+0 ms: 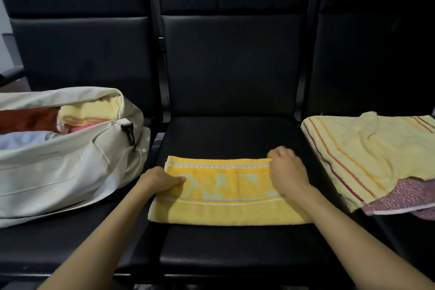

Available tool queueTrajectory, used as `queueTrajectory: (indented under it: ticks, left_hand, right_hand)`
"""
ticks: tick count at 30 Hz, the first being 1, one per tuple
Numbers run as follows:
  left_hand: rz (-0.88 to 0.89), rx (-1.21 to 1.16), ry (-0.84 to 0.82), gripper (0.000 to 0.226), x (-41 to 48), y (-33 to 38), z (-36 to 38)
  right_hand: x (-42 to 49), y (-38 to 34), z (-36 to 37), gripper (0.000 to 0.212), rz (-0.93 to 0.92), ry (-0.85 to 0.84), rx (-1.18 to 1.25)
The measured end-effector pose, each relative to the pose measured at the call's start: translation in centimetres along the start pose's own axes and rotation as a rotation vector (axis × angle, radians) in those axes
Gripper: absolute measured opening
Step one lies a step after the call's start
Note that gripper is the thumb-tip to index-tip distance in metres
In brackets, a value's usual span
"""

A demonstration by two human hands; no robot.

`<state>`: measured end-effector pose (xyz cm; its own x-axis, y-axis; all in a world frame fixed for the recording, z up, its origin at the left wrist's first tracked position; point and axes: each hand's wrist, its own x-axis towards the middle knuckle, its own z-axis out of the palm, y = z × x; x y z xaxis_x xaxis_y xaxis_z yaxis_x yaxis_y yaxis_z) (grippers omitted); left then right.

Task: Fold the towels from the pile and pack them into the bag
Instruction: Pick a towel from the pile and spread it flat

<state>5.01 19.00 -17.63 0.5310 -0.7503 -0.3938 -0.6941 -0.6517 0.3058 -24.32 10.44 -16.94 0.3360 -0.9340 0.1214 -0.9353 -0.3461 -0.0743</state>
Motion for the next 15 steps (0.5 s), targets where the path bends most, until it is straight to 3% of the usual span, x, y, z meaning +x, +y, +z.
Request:
queueTrajectory:
  ticks: [2,5,9,11,13,15]
  left_hand:
    - [0.028,0.035,0.014,0.060,-0.2,0.4,0.2]
    - [0.115,-0.041,0.129,0.046,-0.4,0.4,0.4]
    - [0.217,-0.378,0.224,0.032,-0.5,0.2,-0.6]
    - [0.240,-0.721,0.164,0.026,-1.1,0.8,-1.7]
    - [0.236,-1.074,0.029,0.017,-2.0,1.9,-2.7]
    - [0.285,-1.246,-0.097,0.015,-2.8,3.3,-3.1]
  right_hand:
    - [-1.0,-1.7,0.4,0.033,-0.155,-0.072,0.163]
    - [-2.7,-3.9,1.6,0.043,-0.276,-0.235,0.290]
    - [-3.3,-5.0,3.0,0.082,-0.286,-0.369,0.186]
    - [-3.0,-5.5,3.5,0.094,-0.284,-0.367,0.159]
    - [-2.4,-6.3,3.9,0.084,-0.288,-0.365,0.115]
    - [-1.9,-7.3,4.3,0.067,-0.299,-0.374,0.075]
